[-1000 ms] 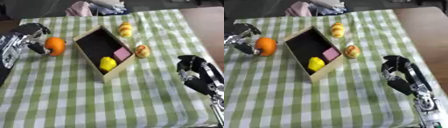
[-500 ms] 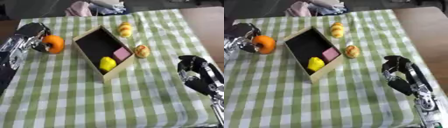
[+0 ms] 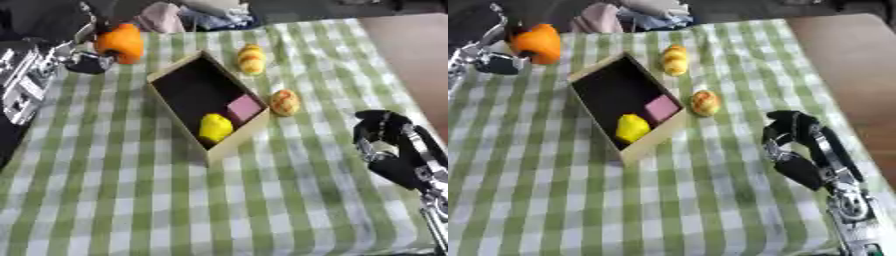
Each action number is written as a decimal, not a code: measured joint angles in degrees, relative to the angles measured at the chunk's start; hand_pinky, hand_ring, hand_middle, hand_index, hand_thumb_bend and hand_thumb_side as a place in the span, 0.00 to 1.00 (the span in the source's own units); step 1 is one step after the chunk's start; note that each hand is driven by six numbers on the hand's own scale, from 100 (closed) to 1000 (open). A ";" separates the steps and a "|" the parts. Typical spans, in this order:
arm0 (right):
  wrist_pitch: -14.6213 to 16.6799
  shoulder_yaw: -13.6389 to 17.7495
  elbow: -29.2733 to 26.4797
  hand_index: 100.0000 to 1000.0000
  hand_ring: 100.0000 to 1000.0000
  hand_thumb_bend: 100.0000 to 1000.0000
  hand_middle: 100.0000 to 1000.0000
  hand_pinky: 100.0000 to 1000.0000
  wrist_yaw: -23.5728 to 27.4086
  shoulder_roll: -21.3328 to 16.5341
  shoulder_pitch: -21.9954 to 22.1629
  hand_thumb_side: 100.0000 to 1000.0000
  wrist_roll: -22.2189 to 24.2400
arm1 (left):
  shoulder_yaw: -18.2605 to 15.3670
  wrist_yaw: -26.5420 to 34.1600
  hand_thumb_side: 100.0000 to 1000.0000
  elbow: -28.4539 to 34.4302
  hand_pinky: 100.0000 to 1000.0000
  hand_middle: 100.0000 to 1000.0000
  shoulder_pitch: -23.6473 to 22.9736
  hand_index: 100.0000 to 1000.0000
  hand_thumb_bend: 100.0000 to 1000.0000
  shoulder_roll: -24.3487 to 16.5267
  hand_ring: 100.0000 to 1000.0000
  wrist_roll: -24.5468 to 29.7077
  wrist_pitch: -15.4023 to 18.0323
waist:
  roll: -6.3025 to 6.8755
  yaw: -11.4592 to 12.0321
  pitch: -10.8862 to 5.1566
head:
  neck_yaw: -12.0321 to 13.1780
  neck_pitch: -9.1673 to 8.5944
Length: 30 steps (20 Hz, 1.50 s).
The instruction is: Pick up objects on the table and place them in the box.
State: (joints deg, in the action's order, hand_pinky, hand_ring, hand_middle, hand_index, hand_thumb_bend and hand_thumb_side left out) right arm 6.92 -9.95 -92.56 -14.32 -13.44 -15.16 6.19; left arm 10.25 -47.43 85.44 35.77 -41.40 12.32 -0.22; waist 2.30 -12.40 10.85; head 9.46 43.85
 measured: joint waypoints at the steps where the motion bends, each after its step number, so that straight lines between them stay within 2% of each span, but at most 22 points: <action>1: 0.01 0.00 0.00 0.73 0.56 0.00 0.53 0.50 0.00 0.00 0.00 0.30 0.01 | 0.76 0.52 0.01 0.85 0.59 0.46 0.36 0.59 0.10 0.03 0.48 0.86 0.26 | 0.00 -0.13 0.00 | 0.00 0.00; 6: 0.08 -0.02 0.00 0.73 0.56 0.00 0.53 0.50 0.01 0.01 0.00 0.30 0.09 | 4.59 2.03 0.02 1.31 0.61 0.49 1.82 0.62 0.14 2.01 0.51 5.41 2.01 | 0.01 -0.86 0.00 | 0.01 0.00; 12: 0.09 -0.05 0.01 0.73 0.56 0.00 0.53 0.50 0.06 0.06 0.00 0.30 0.26 | 7.37 1.92 0.20 -1.59 0.64 0.55 2.68 0.67 0.23 5.26 0.56 8.45 3.74 | 0.01 -1.07 0.00 | 0.00 0.00; 18: 0.09 -0.09 0.01 0.73 0.56 0.00 0.53 0.50 0.08 0.08 0.00 0.30 0.29 | 8.92 0.29 0.30 -3.90 0.65 0.58 2.80 0.70 0.29 7.03 0.57 9.53 4.88 | 0.01 -1.11 0.00 | -0.02 0.00; 24: 0.09 0.00 0.01 0.73 0.56 0.00 0.53 0.50 0.08 0.07 -0.03 0.30 0.30 | 8.53 1.32 0.46 -2.90 0.67 0.65 1.38 0.80 0.28 7.12 0.60 9.69 4.95 | 0.00 -0.81 0.00 | -0.23 0.00; 28: -0.03 0.38 0.01 0.73 0.56 0.00 0.53 0.51 -0.05 -0.37 -0.52 0.29 0.19 | 6.21 5.52 0.53 2.29 0.68 0.67 -1.70 0.82 0.25 5.91 0.61 9.73 3.62 | 0.00 -0.09 0.00 | -0.67 0.00; 30: -0.19 0.73 0.01 0.73 0.56 0.00 0.54 0.51 -0.36 -1.16 -0.93 0.29 0.06 | 4.53 8.21 0.53 5.97 0.68 0.67 -3.63 0.82 0.23 4.85 0.61 9.21 2.52 | 0.00 0.30 0.00 | -0.99 0.00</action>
State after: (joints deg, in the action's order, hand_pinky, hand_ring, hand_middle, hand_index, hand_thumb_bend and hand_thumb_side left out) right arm 6.74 -9.21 -92.54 -14.68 -14.60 -16.08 6.25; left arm 14.78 -39.22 91.41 32.15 -36.54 21.53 2.30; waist 2.30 -12.10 10.85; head 8.47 43.85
